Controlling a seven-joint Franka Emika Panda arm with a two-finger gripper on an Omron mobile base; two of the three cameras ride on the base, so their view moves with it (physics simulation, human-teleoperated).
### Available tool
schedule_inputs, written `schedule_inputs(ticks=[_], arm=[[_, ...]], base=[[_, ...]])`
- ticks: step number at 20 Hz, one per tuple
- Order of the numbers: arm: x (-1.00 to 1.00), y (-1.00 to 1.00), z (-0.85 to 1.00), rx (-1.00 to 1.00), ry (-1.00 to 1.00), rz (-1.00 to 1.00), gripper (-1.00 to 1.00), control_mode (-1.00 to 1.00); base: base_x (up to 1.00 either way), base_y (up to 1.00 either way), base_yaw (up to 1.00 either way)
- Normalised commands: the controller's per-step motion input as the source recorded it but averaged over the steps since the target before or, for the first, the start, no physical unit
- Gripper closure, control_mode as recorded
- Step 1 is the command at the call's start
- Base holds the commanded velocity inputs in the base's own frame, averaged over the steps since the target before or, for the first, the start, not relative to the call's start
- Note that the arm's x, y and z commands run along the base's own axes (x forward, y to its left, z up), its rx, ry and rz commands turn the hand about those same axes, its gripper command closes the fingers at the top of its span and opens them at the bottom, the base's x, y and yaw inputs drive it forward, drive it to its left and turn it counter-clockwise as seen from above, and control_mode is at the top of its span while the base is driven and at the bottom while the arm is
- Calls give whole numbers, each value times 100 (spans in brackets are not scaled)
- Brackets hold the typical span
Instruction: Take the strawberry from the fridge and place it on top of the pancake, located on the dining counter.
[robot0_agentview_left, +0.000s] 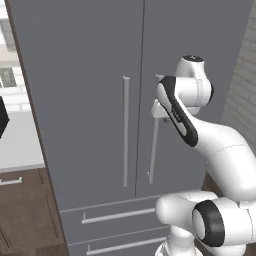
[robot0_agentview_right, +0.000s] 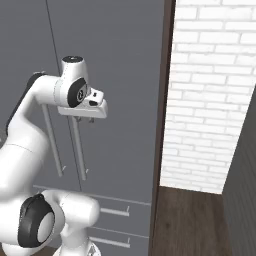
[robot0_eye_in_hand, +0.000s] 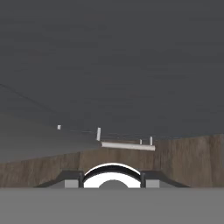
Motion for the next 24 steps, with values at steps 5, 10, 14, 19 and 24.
schedule_inputs(ticks=[5,10,14,19,24], arm=[[0,0,0,0,0,0,-100,100],[0,0,0,0,0,0,-100,100],[0,0,0,0,0,0,-100,100],[0,0,0,0,0,0,-100,100],[0,0,0,0,0,0,-100,100]], base=[[-14,0,0],[-53,0,0],[-43,0,0],[-1,32,0],[0,42,0]])
